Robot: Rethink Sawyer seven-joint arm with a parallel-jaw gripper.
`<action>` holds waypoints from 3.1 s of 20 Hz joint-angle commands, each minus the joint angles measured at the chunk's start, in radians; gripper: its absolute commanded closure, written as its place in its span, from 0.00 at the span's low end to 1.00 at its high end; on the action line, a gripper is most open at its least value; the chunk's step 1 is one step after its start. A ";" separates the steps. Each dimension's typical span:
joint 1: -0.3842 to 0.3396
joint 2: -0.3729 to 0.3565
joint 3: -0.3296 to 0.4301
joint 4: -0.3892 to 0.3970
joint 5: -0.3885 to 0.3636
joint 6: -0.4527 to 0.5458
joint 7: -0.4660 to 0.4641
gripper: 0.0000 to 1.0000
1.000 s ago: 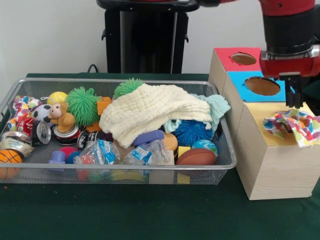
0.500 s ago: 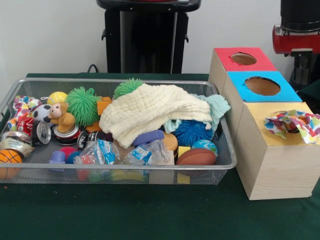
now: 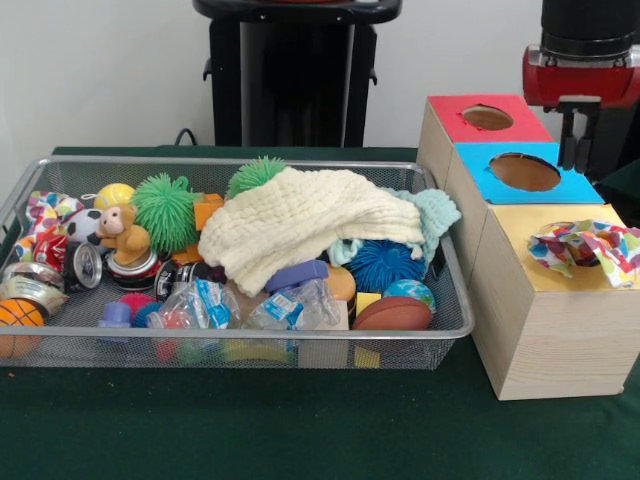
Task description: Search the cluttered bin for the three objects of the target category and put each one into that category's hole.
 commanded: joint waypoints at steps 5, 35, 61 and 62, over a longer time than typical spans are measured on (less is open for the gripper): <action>0.070 0.002 -0.158 -0.062 -0.083 -0.143 0.151 1.00; 0.188 0.300 -0.295 -0.195 0.098 -0.431 0.196 1.00; 0.116 0.241 -0.151 -0.121 0.333 0.456 0.037 1.00; 0.109 0.252 -0.142 -0.122 0.337 0.437 0.026 1.00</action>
